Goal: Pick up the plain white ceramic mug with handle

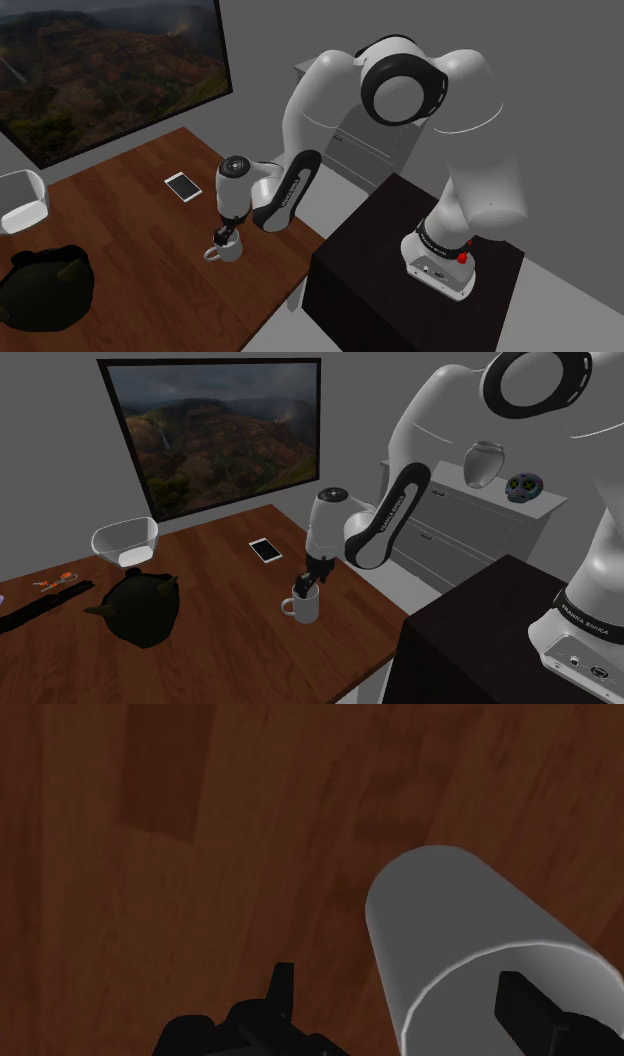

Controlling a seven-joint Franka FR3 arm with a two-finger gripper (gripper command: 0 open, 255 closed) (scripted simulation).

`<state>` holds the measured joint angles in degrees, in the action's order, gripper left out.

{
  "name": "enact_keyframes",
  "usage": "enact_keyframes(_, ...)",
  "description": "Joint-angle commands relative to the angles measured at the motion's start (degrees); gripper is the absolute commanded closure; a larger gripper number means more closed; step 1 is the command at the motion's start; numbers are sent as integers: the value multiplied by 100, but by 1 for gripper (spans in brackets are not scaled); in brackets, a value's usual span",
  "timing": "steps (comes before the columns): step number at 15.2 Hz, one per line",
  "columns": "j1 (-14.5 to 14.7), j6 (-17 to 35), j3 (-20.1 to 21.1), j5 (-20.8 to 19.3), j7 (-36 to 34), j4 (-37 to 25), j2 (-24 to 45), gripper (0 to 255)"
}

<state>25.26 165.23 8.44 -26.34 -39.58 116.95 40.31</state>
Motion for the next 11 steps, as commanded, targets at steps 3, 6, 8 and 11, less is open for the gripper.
enact_keyframes(3, 12, 28, -19, -12, -11, -5, 28, 255)
enact_keyframes(6, 11, 27, -18, -12, -10, -5, 27, 255)
enact_keyframes(8, 11, 27, -18, -12, -9, -5, 27, 255)
enact_keyframes(11, -21, -26, 21, 11, 16, 16, -43, 255)
